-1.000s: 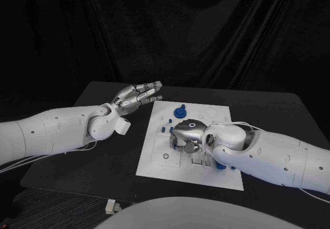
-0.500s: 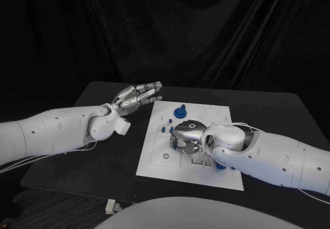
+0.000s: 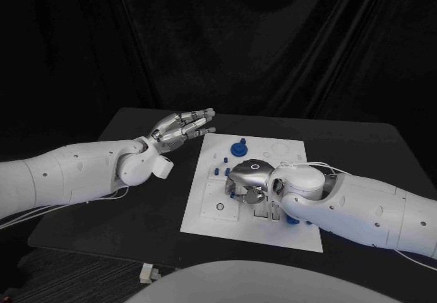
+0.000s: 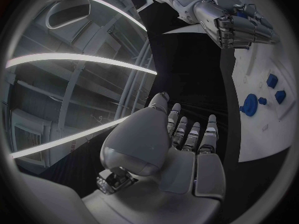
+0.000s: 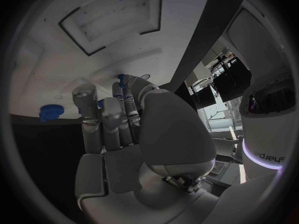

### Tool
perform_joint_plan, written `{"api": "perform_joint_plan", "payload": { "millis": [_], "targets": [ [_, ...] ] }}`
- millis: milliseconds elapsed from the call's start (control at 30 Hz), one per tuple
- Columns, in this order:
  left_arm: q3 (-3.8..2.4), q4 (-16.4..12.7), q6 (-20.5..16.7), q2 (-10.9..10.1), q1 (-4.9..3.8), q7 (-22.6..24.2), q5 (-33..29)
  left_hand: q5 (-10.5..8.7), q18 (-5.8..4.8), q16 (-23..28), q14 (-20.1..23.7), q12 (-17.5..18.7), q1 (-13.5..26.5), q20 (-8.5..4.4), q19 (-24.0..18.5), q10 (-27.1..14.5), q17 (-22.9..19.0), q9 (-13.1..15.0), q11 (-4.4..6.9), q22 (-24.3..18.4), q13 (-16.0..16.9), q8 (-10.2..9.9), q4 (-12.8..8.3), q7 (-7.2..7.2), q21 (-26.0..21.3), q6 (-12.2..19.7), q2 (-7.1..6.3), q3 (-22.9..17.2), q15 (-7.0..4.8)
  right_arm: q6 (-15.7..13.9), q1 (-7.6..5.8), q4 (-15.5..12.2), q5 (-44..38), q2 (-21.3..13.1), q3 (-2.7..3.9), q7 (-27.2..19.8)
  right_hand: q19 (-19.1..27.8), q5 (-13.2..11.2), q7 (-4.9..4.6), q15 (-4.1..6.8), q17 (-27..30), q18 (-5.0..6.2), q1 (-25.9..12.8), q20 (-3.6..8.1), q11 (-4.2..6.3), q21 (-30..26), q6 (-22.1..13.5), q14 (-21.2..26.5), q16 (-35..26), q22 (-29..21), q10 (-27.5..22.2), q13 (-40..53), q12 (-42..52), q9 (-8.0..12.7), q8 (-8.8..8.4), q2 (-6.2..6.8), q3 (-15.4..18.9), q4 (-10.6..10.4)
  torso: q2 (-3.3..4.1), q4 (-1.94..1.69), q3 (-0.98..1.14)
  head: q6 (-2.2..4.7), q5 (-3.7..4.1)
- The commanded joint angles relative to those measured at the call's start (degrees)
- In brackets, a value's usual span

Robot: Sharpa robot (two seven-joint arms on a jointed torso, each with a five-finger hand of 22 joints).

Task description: Assemble the parts on the task board

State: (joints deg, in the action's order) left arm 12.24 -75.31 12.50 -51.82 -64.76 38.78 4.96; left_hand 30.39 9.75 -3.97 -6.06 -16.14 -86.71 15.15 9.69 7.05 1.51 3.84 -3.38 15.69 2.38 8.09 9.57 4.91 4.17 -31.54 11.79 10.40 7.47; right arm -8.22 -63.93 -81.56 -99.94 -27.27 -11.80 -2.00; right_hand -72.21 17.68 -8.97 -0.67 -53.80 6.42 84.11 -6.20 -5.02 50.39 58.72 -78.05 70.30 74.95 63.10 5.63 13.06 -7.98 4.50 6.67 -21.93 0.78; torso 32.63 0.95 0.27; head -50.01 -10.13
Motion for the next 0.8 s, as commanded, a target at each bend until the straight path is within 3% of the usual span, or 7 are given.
{"api": "perform_joint_plan", "payload": {
  "millis": [33,100,200,333,467,567,800],
  "targets": [
    [-0.06,-0.02,0.91,0.12,0.10,0.86,-0.34,0.06,0.67,-0.15,-0.14,0.24,-0.44,0.10,0.14,-0.02,0.00,-0.03,-0.39,-0.05,-0.03,0.28,-0.25,0.14,0.24,-0.06,0.08,-0.16,0.30,2.08,0.29,0.08,-0.43,-0.09,-0.07,1.50,1.43,-1.67,-0.79,-0.88,1.30,1.33,-0.73,-0.58,-1.33,-2.52,-2.90,1.14,-0.95,4.13,-3.78,-0.86,-1.75,0.76,-1.04,0.76,0.21,-0.60,-0.01,0.00,0.00,0.01,-0.05],
    [-0.06,-0.01,0.94,0.14,0.12,0.83,-0.34,0.06,0.67,-0.15,-0.14,0.24,-0.44,0.10,0.14,-0.02,0.00,-0.03,-0.39,-0.05,-0.03,0.28,-0.25,0.14,0.24,-0.06,0.08,-0.16,0.30,2.23,0.31,0.12,-0.43,-0.17,-0.07,1.52,3.17,-3.59,-0.13,-1.43,2.80,1.77,-1.23,-1.31,-2.13,-5.64,-7.86,2.70,-1.91,3.33,-8.40,-1.33,-3.30,1.98,-0.90,1.30,0.95,-1.03,0.00,-0.01,0.00,0.01,-0.14],
    [-0.06,0.01,0.97,0.16,0.13,0.77,-0.34,0.06,0.67,-0.15,-0.14,0.24,-0.44,0.10,0.14,-0.02,0.00,-0.03,-0.39,-0.05,-0.03,0.28,-0.25,0.14,0.24,-0.06,0.08,-0.16,0.30,2.09,0.33,0.07,-0.43,-0.41,-0.07,1.40,6.17,-5.71,3.01,-1.00,5.54,2.75,-1.41,-1.46,-2.77,-11.03,-14.58,5.48,-3.68,1.97,-14.84,-1.53,-4.62,3.53,-0.86,1.39,3.00,-1.43,0.00,-0.01,0.00,0.01,-0.16],
    [-0.06,0.06,0.98,0.14,0.15,0.70,-0.34,0.03,0.67,-0.13,-0.11,0.34,-0.46,0.12,0.13,-0.07,-0.01,-0.04,-0.40,-0.10,-0.04,0.26,-0.25,0.15,0.23,0.02,0.11,-0.19,0.35,0.53,0.31,-0.37,-0.43,-1.24,-0.07,0.91,8.82,-7.93,4.19,-1.29,8.05,3.38,-0.92,-1.71,-3.17,-16.77,-21.19,8.62,-4.93,0.63,-22.23,-1.12,-3.57,4.39,-1.08,0.97,7.89,-3.37,-0.02,0.00,0.01,0.01,-0.16],
    [-0.06,-0.02,0.94,-0.05,0.16,0.60,-0.34,0.03,0.67,-0.13,-0.11,0.34,-0.46,0.12,0.13,-0.07,-0.01,-0.04,-0.40,-0.10,-0.04,0.26,-0.25,0.15,0.23,0.02,0.11,-0.19,0.35,-3.29,-0.27,-2.40,-0.43,-3.55,-0.07,0.08,8.23,-9.33,3.99,-1.67,7.37,3.39,1.54,-2.11,-3.56,-17.91,-21.33,8.61,-3.85,0.56,-25.64,-0.44,-0.15,4.25,-0.74,1.62,12.18,-8.43,-0.01,-0.01,0.01,0.01,-0.24],
    [-0.06,-0.06,0.88,-0.24,0.16,0.50,-0.34,0.02,0.67,-0.15,-0.13,0.30,-0.46,0.12,0.14,-0.06,0.00,-0.04,-0.40,-0.10,-0.04,0.26,-0.25,0.16,0.23,0.00,0.13,-0.21,0.37,-6.89,-2.01,-4.53,-0.43,-5.95,-0.06,-0.46,7.40,-9.45,3.85,-1.69,7.09,3.31,3.54,-2.14,-3.56,-18.06,-19.98,8.37,-3.25,0.83,-27.04,0.04,2.92,4.08,-0.42,2.32,13.51,-12.38,-0.02,-0.01,0.01,0.01,-0.11],
    [-0.05,0.00,0.78,-0.37,0.17,0.40,-0.34,0.02,0.67,-0.16,-0.14,0.24,-0.47,0.13,0.15,-0.04,0.00,-0.04,-0.41,-0.09,-0.03,0.28,-0.25,0.16,0.24,-0.05,0.14,-0.22,0.38,-9.95,-8.17,-9.43,-0.22,-12.48,-0.07,0.23,4.07,-8.73,2.22,-1.12,4.65,2.65,4.66,-1.68,-2.86,-13.96,-13.41,5.99,-1.22,2.40,-25.14,0.89,7.90,3.18,1.51,0.99,13.65,-14.20,-0.07,-0.02,0.03,0.01,0.42]
  ]
}}
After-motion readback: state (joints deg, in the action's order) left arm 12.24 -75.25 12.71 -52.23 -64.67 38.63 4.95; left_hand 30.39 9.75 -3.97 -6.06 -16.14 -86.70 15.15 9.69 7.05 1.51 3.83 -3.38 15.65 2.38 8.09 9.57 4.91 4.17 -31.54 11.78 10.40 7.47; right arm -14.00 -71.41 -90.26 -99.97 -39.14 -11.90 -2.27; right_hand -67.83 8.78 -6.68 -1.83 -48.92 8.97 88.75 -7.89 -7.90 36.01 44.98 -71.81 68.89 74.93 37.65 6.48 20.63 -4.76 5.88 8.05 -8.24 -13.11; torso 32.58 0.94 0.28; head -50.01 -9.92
